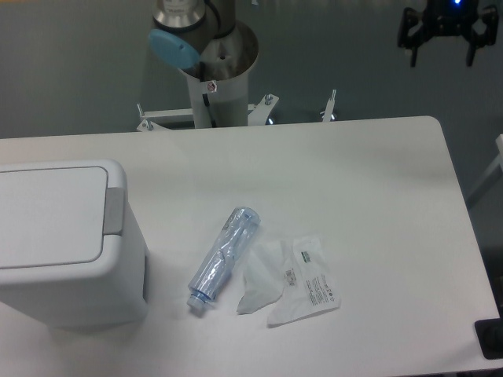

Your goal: Open the trash can

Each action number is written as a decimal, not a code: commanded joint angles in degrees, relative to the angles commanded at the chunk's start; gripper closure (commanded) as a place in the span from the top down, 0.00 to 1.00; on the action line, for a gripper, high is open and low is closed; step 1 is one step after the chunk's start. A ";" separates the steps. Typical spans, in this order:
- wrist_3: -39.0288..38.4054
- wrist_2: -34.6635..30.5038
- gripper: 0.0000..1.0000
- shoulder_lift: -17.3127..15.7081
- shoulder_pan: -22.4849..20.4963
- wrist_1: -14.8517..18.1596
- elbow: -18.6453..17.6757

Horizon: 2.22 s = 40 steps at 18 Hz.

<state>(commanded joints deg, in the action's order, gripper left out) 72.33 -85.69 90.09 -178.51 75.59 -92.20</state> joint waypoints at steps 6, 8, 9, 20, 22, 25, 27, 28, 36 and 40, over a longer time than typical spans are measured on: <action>-0.70 1.66 1.00 -0.18 0.09 0.00 -0.17; -4.81 4.64 1.00 -0.18 0.61 0.00 -0.17; -7.62 6.31 1.00 -0.18 0.79 0.00 -0.17; -37.51 11.16 1.00 -0.62 13.87 -0.09 -0.97; -42.42 13.69 1.00 -0.79 16.69 -1.40 -0.88; -51.83 18.54 1.00 -1.14 20.29 -4.30 -0.97; -54.83 18.64 1.00 -1.05 24.06 -5.88 -1.66; -54.93 18.63 1.00 -1.05 25.56 -5.98 -2.37; -61.95 18.98 1.00 -0.35 34.79 -8.60 -2.81; -67.84 18.90 1.00 0.88 39.28 -13.09 -2.29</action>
<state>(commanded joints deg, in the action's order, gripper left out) 4.49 -66.80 90.96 -139.23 62.50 -94.48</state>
